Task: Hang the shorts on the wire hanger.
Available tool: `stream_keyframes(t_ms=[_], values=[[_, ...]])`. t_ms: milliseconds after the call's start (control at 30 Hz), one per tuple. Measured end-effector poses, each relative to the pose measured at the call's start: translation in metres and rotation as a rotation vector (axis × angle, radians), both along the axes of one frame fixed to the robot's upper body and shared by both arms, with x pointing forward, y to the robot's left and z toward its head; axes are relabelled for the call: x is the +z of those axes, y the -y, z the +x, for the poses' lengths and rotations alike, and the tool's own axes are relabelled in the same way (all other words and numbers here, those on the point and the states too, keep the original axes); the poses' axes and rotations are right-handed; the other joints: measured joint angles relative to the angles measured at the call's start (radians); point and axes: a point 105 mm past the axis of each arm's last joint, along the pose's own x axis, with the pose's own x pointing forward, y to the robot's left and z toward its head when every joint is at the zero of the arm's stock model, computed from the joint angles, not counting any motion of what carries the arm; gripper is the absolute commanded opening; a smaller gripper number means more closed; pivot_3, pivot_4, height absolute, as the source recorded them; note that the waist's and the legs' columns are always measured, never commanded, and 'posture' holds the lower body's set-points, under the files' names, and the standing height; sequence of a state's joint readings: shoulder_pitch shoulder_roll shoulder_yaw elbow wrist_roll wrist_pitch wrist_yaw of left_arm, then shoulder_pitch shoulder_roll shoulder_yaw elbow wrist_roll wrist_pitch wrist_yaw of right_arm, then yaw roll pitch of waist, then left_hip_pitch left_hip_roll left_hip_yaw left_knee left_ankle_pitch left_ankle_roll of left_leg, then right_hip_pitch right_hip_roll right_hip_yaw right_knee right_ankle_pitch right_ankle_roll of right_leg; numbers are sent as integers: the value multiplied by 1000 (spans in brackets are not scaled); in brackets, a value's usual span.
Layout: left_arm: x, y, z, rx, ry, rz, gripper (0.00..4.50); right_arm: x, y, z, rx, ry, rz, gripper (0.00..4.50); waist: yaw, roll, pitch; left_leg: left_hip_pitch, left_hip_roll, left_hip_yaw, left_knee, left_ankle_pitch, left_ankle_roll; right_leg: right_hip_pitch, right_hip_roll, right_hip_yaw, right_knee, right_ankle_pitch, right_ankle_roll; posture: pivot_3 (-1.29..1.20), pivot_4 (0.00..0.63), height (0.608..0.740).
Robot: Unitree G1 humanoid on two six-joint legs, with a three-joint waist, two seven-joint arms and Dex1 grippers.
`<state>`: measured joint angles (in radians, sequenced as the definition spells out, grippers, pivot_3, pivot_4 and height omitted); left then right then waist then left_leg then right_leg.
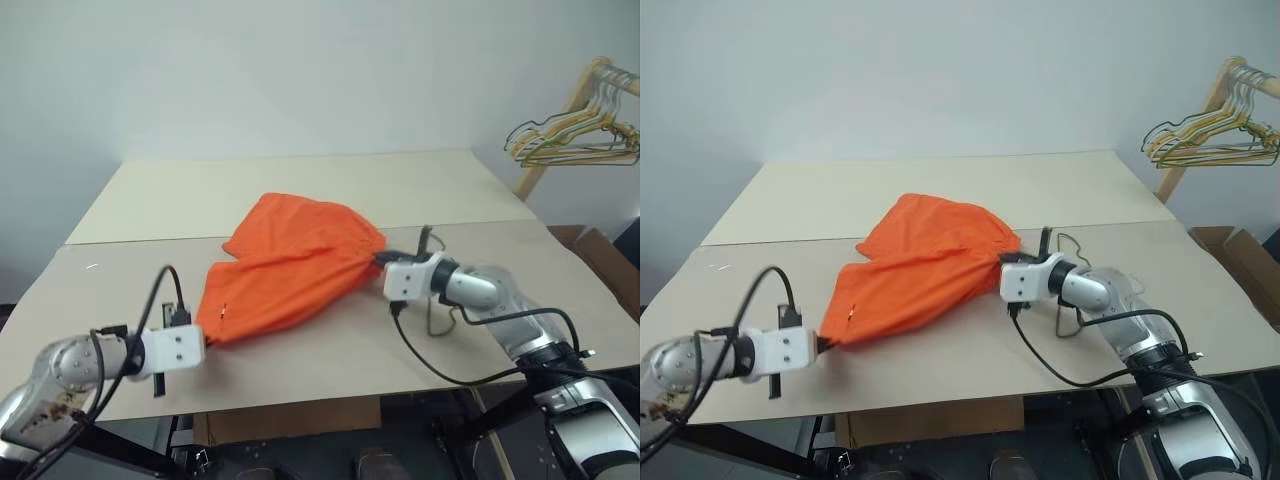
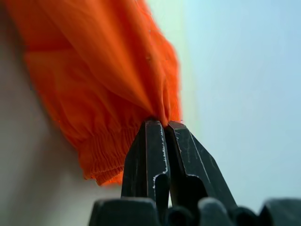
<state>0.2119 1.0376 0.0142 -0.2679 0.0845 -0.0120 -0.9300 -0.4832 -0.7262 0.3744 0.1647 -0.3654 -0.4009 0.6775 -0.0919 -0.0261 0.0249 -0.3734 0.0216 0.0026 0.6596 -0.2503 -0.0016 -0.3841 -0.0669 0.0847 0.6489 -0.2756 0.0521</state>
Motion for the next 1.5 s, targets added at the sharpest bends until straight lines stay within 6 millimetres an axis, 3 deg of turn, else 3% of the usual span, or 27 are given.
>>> stream_keyframes(t_ms=[100, 267, 600, 633, 733, 867, 967, 1033, 1100, 1133, 1333, 1500], values=[[-7, -2, -11, -13, -64, 25, 33, -24, 10, -24, 82, -143, -161, 0, 9, 0, 0, -4, -2, 1, 1, 0, 0, -4, -4, 0, 0, 0, 1, -20, 0, 740], [-10, 11, -28, -65, -163, 18, 33, -31, 23, -46, 166, -251, -317, 0, 19, -1, 0, 5, -2, 5, 1, 0, 0, 4, -4, 3, 0, 1, 2, -24, 0, 740], [-8, 19, -44, -77, -268, 23, 33, -34, 23, -49, 179, -269, -361, 0, 25, -1, 0, 7, -1, 6, 1, -1, 1, 7, -2, 3, -1, 0, 1, -22, 0, 740], [-8, 20, -44, -79, -267, 21, 11, -35, 24, -50, 178, -274, -366, 272, 25, -1, 0, 7, -1, 6, 1, -1, 1, 7, -2, 3, -1, 0, 1, -23, 0, 740], [-9, 22, -44, -84, -266, 16, 681, -37, 34, -59, 180, -332, -413, 1160, 29, -1, 0, 7, -1, 6, 1, -1, 1, 7, -3, 3, -1, 0, 2, -26, 0, 740], [-9, 21, -46, -66, -299, 5, 1987, -35, 40, -64, 172, -364, -419, 2572, 33, -1, 0, 7, -1, 6, 1, -1, 1, 7, -2, 3, -1, 0, 1, -33, 0, 740], [3, 22, -48, -60, -337, -21, 3061, -32, 39, -66, 162, -369, -400, 3728, 32, -2, 0, 6, 1, 6, 1, -1, 1, 6, 0, 3, -1, 1, 1, -27, 0, 740], [17, 21, -46, -53, -328, -48, 3681, -29, 43, -65, 121, -390, -359, 4410, 33, -2, 1, 6, 1, 6, 1, -1, 1, 5, 0, 3, -1, 1, 1, -24, 0, 740], [31, 22, -43, -50, -305, -101, 4386, -22, 45, -64, 60, -428, -277, 4500, 36, -1, 1, 5, 1, 6, 1, -1, 1, 5, 0, 3, -1, 1, 1, -25, 0, 740], [41, 24, -40, -46, -285, -157, 4493, -15, 47, -59, -4, -444, -210, 4500, 37, -1, 1, 6, 1, 6, 1, -1, 1, 5, 0, 3, -1, 1, 1, -27, 0, 740], [97, 56, -5, -36, -51, -565, 4493, 13, 65, -7, -465, -439, 211, 4500, 49, -2, 0, 5, 7, 6, 3, -1, 1, 5, 7, 3, -2, 4, -2, -38, 0, 740], [107, 84, 12, -65, 20, -708, 4493, 16, 88, 30, -878, -472, 556, 4500, 46, -3, 0, 2, 8, 6, 3, -1, 0, 0, 9, 5, 0, 5, -4, -77, 0, 740]])
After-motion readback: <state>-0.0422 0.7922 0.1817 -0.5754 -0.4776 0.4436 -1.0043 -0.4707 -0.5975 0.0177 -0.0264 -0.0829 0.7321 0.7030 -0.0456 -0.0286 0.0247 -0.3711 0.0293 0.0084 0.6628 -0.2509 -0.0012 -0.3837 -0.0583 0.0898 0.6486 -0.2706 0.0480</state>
